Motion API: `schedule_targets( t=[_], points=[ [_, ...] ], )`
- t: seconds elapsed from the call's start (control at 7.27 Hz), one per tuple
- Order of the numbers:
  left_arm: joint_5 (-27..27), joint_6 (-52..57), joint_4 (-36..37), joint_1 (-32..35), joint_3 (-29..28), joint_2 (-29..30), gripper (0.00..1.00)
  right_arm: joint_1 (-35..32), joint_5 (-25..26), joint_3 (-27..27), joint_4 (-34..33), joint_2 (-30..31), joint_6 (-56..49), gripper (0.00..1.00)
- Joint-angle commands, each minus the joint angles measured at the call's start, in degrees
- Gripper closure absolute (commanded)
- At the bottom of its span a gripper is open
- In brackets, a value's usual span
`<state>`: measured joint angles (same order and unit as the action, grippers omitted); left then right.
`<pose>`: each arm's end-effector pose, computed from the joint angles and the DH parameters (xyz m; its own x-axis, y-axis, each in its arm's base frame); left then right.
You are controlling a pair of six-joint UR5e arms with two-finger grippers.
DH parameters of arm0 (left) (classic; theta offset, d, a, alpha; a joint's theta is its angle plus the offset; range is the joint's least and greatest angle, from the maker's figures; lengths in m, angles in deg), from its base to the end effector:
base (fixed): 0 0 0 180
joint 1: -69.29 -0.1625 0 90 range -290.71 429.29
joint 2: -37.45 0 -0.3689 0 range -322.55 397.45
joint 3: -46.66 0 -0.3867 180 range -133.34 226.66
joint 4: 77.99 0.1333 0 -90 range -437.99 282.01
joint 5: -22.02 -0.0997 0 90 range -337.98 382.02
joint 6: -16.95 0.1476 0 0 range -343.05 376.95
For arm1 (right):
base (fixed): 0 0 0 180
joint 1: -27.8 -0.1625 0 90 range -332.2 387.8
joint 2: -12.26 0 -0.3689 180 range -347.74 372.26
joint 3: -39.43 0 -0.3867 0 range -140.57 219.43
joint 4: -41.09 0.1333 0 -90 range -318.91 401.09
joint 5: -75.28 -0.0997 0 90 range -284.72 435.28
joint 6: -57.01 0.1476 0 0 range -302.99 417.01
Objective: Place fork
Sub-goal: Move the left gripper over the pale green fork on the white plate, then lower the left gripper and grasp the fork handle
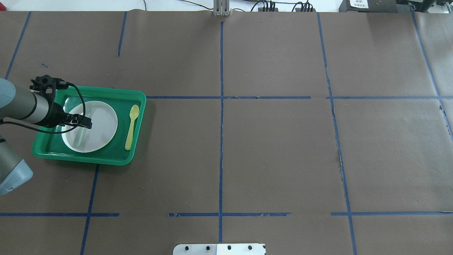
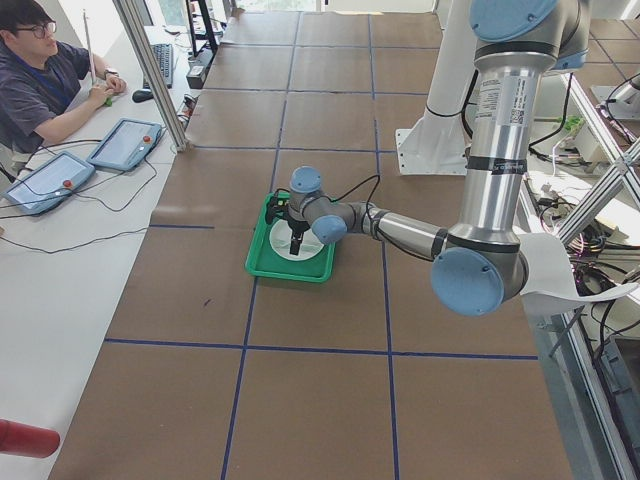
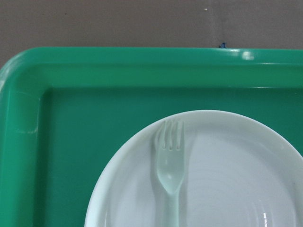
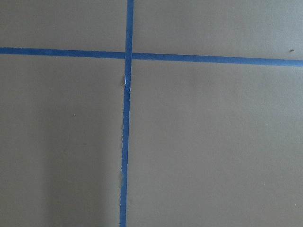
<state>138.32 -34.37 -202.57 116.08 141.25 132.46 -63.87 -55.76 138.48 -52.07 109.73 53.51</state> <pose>0.3457 -0.4672 0.4909 0.6595 0.1162 -0.7426 0.0382 0.9815 0.1875 0.0491 -0.4339 0.6316 0.7538 -0.0210 0.6568 0.0169 0.9998 0.0125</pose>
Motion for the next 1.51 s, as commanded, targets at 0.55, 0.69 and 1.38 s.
schedule_targets(
  t=[0.55,0.69,1.38],
  points=[
    [0.68,-0.18,0.83,-0.65,-0.28,-0.26,0.40,0.00,0.00,0.00,0.00,0.00,-0.01,0.00],
    [0.68,-0.27,0.92,-0.82,-0.28,-0.26,0.40,0.00,0.00,0.09,0.00,0.00,-0.01,0.00],
    [0.68,-1.23,1.01,-1.26,-0.46,-0.26,0.42,0.00,0.00,0.00,0.00,0.00,0.08,0.00]
  ],
)
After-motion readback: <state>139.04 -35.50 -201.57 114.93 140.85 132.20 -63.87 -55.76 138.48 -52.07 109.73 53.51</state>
